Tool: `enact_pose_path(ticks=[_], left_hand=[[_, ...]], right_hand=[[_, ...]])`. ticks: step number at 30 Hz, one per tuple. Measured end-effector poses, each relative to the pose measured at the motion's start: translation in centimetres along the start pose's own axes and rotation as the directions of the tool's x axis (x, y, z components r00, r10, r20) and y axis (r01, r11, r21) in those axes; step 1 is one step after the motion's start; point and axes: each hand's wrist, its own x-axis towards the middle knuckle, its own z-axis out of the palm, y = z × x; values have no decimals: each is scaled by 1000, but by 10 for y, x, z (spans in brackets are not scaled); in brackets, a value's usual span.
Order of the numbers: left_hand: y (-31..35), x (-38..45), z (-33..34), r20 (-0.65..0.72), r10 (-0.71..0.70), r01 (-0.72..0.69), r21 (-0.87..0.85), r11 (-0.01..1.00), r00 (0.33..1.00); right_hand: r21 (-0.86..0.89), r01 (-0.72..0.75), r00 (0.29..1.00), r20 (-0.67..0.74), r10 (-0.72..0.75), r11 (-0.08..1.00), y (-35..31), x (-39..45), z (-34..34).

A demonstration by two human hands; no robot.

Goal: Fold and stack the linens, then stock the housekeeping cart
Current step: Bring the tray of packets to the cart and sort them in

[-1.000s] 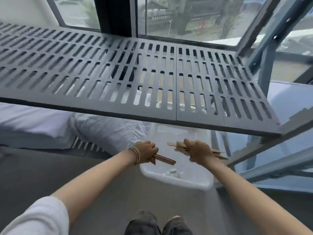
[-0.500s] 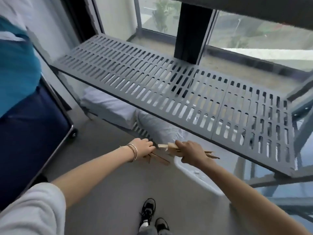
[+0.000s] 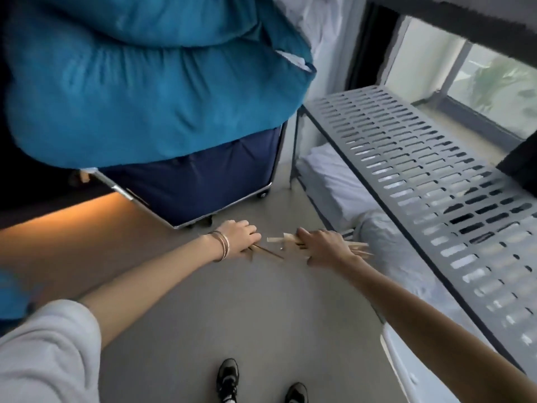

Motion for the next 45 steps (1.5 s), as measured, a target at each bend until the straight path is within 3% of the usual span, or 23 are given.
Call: enact_pose_path(ticks=[7,22,31,45], left_hand=[[-67,-117,60,70,-216,220,-59,974,974],[-242,-340,176,132,-493,506,-102,856,860],[-319,-409,232,177,-601,625,-142,768,779],[-480,-462,252,180,-804,823,-84,562,567]], right_hand=[[-85,271,961,-28,-274,959,-132,68,-31],[-264,515,811,-156,-563,815,-427,196,-100],[-339,617,718,-128,-684,710,-534,268,-134],[-340,696,645,-90,-759,632,-654,424,-215]])
